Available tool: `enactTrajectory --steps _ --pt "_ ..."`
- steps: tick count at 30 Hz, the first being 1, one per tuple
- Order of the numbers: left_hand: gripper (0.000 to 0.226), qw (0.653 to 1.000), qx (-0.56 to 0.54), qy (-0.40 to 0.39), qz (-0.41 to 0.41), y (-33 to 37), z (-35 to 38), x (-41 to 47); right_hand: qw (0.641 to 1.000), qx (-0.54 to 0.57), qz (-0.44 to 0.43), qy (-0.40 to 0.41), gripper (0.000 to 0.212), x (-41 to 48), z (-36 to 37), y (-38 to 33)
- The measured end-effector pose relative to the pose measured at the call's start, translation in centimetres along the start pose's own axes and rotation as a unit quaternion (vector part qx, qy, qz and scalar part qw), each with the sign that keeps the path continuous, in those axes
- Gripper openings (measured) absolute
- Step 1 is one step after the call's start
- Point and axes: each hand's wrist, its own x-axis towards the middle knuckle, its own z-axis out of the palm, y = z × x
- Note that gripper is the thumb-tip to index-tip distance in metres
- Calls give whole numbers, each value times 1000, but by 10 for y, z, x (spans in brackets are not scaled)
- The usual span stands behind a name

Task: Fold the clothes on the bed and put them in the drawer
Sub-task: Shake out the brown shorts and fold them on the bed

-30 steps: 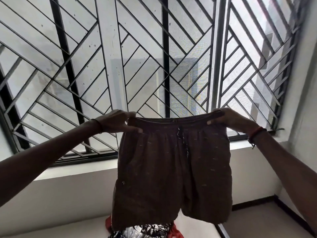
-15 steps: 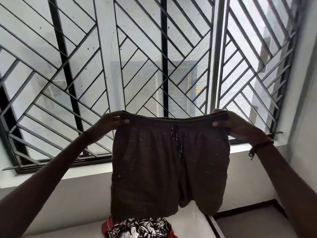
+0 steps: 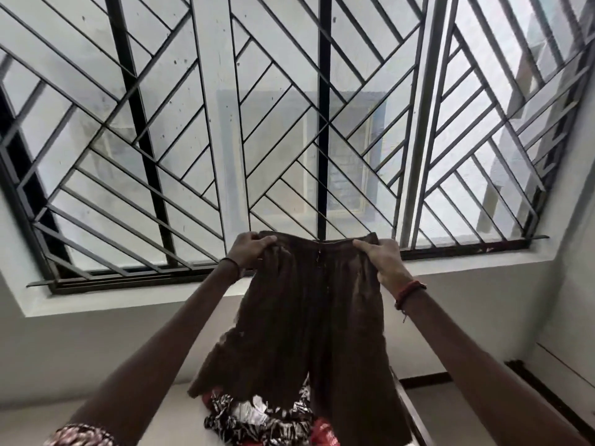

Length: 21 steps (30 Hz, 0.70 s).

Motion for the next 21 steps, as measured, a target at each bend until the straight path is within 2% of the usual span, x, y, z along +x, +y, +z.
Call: enactTrajectory --steps 3,8,10,13,17,19,21 --pt "28 999 -12 1 30 -11 20 -14 999 -31 -13 4 46 4 20 30" --pt "16 994 -32 -39 92 -18 55 -38 997 -36 -65 -8 27 -24 60 30" --pt "16 992 -35 -54 111 -23 62 -39 996 -20 -75 -35 29 -32 68 24" --pt "23 985 -101 -113 79 -25 63 -42 993 -22 -72 -86 43 -45 69 15" --pt "28 978 -149 -134 58 -34 54 -43 971 13 -104 -214 26 -56 61 13" --pt "26 976 -171 -131 33 -34 49 -48 963 28 -104 -248 15 -54 59 17" --pt "16 978 -153 -122 69 -36 39 -47 958 62 -77 -267 12 -51 57 21"
